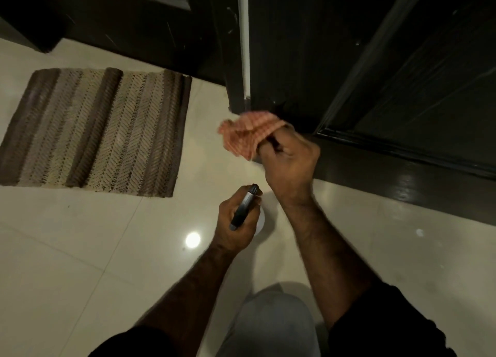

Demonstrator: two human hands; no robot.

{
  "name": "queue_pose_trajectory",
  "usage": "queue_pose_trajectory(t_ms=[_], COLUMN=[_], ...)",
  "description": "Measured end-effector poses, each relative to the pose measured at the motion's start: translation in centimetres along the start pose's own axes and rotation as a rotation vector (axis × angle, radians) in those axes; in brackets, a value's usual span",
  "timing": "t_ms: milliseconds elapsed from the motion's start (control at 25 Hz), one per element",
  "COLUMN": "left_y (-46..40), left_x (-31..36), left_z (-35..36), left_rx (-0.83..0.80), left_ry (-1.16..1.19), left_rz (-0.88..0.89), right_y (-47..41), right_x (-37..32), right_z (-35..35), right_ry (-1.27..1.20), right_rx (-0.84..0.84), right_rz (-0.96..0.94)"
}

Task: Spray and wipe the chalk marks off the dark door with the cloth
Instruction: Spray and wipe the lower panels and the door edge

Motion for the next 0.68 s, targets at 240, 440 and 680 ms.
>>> queue_pose_trajectory(t_ms=[240, 440, 680], left_y=[0.1, 0.0, -3.8], left_x=[-0.5, -0.4, 5.3], left_z=[-0.1, -0.2, -0.7], left_rx=[0.002, 0.068, 0.177], left_ry=[0.006, 0.042, 0.037], left_rz=[-0.034, -0.101, -0.065], right_y=[5.1, 0.7, -4.3], right_x=[11.1, 3.2, -10.1], right_z=[3.4, -3.1, -11.8], right_ry=[0.461, 0.135, -0.02], right_rx=[-0.531, -0.192, 0.139], right_rz=[0.297, 0.479, 0.135])
Point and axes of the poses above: each hand's wrist, its own y-axis away from the middle knuckle, its own z-axis out of the palm, x = y × z, the point moved 10 cm from there along -y, towards the middle knuckle, and after that the axes turned 6 degrees about y, right-handed, at the moved point
